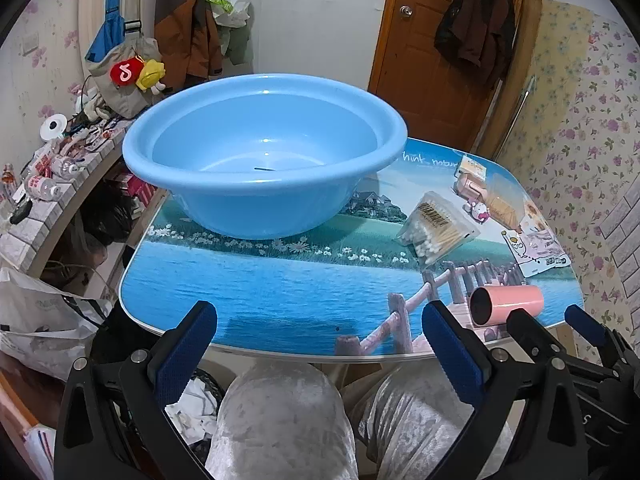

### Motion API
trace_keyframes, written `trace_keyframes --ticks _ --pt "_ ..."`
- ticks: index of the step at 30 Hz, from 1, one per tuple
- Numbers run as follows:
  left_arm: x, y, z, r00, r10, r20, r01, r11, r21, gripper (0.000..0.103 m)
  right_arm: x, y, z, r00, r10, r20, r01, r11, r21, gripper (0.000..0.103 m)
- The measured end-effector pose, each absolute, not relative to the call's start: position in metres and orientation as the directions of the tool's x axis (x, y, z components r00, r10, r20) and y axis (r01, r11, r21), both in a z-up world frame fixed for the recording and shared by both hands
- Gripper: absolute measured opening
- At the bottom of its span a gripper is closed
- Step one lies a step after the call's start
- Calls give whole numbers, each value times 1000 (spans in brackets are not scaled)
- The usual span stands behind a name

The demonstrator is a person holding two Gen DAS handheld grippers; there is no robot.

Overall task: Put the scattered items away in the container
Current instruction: 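Grasp the pink cylinder with the right gripper and lift it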

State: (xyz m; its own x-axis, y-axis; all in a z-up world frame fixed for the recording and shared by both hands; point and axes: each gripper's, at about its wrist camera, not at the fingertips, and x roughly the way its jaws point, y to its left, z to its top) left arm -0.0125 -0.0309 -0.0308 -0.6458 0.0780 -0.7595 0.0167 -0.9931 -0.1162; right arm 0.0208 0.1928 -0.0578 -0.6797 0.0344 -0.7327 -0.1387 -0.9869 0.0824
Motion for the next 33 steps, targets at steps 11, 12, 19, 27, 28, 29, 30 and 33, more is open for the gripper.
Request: trace_keyframes --ticks 11,12,19,27,28,29,30,33 --pt "-22 -30 -47 -614 99 -783 7 -991 -131 103 5 197 -72 -653 70 -754 -175 -983 61 103" --pt "-23 -30 -48 -612 101 -784 7 -991 -133 103 4 197 -73 -650 72 -756 -176 -983 58 103" --pt "-29 -33 -56 -599 95 -795 13 -992 -129 103 -5 195 -82 -635 79 -769 -181 -982 48 103" --pt "-32 -35 -64 -586 97 -804 16 -991 -131 103 -13 193 -91 -621 88 -779 -188 -981 38 103" --pt "-32 -36 -64 -586 97 -805 16 -991 -131 103 -13 193 -92 -620 91 -779 -191 -981 38 103" --pt "-33 -36 -64 -585 97 -805 16 -991 -131 103 -14 194 -94 -617 95 -781 -197 -980 36 102" --pt "-33 -36 -64 -585 97 -805 16 -991 -131 103 -14 195 -94 -615 96 -783 -200 -979 37 101" --pt "-33 -36 -64 -585 97 -805 15 -991 -131 103 -13 196 -94 -623 84 -778 -191 -981 47 97"
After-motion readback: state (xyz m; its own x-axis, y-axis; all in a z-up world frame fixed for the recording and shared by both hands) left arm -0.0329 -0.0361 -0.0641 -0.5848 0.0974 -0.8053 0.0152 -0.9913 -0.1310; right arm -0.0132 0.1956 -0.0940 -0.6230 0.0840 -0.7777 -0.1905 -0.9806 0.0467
